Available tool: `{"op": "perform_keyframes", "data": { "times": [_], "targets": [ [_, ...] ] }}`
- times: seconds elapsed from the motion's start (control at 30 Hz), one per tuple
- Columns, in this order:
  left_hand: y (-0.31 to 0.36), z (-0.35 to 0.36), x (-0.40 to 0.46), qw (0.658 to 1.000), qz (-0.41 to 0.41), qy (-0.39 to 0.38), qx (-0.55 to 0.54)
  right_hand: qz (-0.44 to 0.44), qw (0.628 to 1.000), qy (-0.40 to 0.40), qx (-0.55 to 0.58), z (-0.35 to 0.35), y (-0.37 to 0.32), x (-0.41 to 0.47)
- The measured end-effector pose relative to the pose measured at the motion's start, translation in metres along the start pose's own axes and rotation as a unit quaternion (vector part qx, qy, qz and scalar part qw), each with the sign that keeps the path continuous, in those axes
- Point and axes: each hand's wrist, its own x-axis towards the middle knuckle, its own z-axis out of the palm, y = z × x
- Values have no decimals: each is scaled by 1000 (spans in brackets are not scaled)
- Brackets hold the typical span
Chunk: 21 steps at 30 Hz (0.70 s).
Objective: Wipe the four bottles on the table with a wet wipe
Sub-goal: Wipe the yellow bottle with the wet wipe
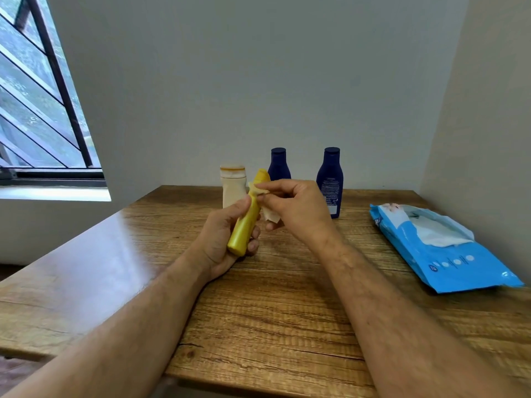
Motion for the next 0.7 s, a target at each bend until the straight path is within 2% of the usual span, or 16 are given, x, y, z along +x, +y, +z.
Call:
{"op": "perform_keyframes", "data": {
  "times": [0.13,0.3,0.4,0.47,0.6,0.67,0.7],
  "targets": [
    [2,3,-2,999,4,-16,-31,43,995,-90,26,-3,-2,-1],
    [3,7,-1,998,-8,10,-62,17,997,-74,-23,-3,-1,-2],
    [4,6,1,997,-15,36,-59,21,992,-102,-72,-5,1,-3],
    [4,7,1,997,-13,57,-40,7,993,-63,-98,-3,2,-3],
    [0,7,5,994,6,105,14,-49,989,78,-112,-2,7,3],
    [0,7,6,992,25,123,21,-43,992,80,-87,-6,5,4],
    [-1,6,7,991,37,127,21,-22,997,44,-62,-6,2,2]
  ]
}}
